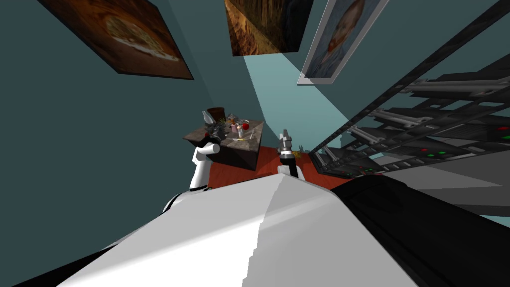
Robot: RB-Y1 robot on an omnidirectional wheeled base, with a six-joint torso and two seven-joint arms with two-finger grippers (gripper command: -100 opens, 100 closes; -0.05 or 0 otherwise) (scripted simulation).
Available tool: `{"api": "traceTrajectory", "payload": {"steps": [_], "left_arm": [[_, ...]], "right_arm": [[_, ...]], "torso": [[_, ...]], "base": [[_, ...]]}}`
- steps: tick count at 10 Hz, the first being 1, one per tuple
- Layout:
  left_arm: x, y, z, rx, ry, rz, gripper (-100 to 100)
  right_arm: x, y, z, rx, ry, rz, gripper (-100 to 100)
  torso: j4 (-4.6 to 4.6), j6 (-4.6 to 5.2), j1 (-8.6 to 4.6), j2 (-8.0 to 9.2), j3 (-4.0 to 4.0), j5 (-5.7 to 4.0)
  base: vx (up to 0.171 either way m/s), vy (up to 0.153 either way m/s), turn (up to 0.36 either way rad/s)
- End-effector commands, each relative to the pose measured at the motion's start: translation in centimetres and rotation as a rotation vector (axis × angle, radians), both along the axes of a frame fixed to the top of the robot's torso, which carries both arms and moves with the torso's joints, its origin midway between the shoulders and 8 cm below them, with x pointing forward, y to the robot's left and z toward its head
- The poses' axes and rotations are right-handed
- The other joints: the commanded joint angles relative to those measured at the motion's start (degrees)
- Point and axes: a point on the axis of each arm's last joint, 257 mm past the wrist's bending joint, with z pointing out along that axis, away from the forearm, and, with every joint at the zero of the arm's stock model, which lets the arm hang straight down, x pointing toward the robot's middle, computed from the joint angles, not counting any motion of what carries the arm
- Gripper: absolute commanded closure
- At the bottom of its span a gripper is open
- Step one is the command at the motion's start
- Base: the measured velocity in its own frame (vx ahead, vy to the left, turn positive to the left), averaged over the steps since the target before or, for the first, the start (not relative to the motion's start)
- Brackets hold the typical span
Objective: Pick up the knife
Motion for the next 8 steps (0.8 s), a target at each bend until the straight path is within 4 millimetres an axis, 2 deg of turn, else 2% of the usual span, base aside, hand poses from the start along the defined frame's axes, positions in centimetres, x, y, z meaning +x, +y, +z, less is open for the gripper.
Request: {"api": "traceTrajectory", "payload": {"steps": [1, 2, 3, 4, 5, 7, 8], "left_arm": [[0.0, -0.4, -1.0, 0.004, 0.037, -0.007, -100], [0.9, -1.1, -1.5, 0.003, 0.076, -0.020, -100], [1.0, -1.2, -2.3, 0.006, 0.107, -0.023, -100], [1.6, -1.9, -2.4, 0.008, 0.133, -0.036, -100], [1.7, -2.1, -3.4, 0.013, 0.175, -0.041, -100], [2.2, -2.8, -4.2, 0.022, 0.227, -0.057, -100], [2.0, -2.9, -5.4, 0.026, 0.267, -0.059, -100]], "right_arm": [[0.0, 0.0, 0.0, 0.000, 0.000, 0.000, 0], [0.0, 0.0, 0.0, 0.000, 0.000, 0.000, 0], [0.0, 0.0, 0.0, 0.000, 0.000, 0.000, 0], [0.0, 0.0, 0.0, 0.000, 0.000, 0.000, 0], [0.0, 0.0, 0.0, 0.000, 0.000, 0.000, 0], [0.0, 0.0, 0.0, 0.000, 0.000, 0.000, 0], [0.0, 0.0, 0.0, 0.000, 0.000, 0.000, 0]], "torso": [[0.00, 0.00, 0.00, 0.00, 0.00, 0.00], [0.00, -0.02, -0.07, 0.01, 0.01, -0.01], [0.00, 0.02, -0.05, -0.02, -0.01, -0.02], [-0.01, -0.01, -0.03, -0.02, -0.01, -0.01], [-0.01, 0.00, 0.01, -0.05, -0.03, 0.00], [-0.01, -0.02, -0.04, -0.02, -0.01, 0.00], [0.00, 0.01, -0.03, -0.02, -0.01, -0.01]], "base": [[0.006, 0.016, -0.001], [0.015, 0.032, -0.067], [0.015, 0.038, -0.042], [0.022, 0.045, -0.058], [0.021, 0.046, -0.045], [0.010, 0.029, -0.041], [0.018, 0.042, -0.052]]}}
